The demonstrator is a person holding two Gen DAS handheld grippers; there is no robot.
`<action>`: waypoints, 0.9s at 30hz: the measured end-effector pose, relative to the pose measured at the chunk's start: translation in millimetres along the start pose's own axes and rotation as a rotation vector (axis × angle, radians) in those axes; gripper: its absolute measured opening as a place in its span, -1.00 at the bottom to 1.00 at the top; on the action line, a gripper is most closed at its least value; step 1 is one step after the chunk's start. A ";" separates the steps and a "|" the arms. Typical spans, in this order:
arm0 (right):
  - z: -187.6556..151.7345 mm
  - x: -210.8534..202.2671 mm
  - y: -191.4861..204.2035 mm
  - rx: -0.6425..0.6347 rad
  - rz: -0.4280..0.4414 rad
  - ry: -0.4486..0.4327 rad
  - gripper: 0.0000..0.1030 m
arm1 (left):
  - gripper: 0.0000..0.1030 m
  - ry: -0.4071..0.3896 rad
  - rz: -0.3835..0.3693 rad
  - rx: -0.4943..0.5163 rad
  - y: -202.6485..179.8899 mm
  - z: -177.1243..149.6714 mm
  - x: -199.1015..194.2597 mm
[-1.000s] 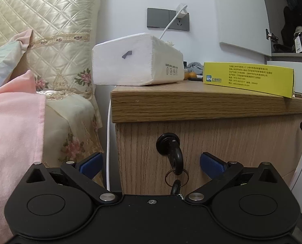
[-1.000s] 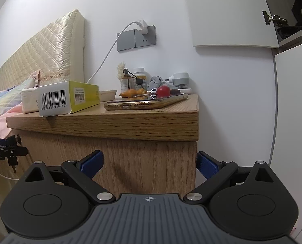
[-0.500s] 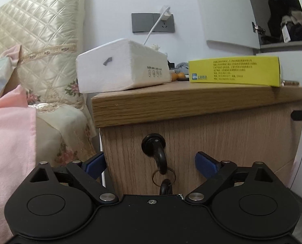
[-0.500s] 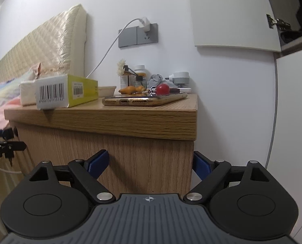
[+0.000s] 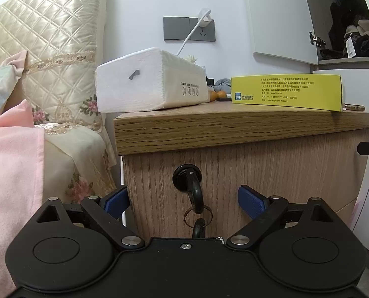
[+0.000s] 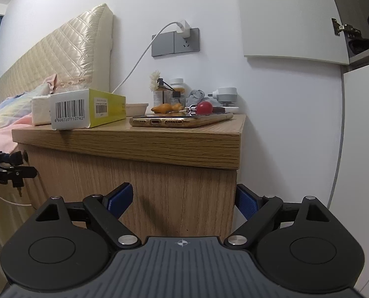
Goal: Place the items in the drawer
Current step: 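Bring the left gripper to the drawer key and grip it, then pull the drawer open by its key with the left gripper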
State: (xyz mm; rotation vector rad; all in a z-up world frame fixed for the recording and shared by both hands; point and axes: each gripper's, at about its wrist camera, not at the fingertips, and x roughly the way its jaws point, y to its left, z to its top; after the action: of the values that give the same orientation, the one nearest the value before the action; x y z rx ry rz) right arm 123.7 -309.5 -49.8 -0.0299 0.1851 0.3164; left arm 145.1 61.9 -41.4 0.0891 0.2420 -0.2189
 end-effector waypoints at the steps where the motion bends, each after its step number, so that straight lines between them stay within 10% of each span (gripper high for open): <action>1: 0.1 -0.6 -0.8 0.000 0.007 0.001 0.75 | 0.78 -0.001 0.002 0.001 -0.5 -0.5 -0.4; 27: -2.8 -41.6 -4.2 -0.028 0.121 0.029 0.77 | 0.79 0.017 -0.017 0.020 -5.9 -7.6 -35.8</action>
State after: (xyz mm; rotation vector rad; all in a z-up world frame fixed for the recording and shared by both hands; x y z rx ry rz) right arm 85.7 -326.3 -44.8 -0.0514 0.2118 0.4393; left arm 108.1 64.3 -40.3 0.1084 0.2577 -0.2372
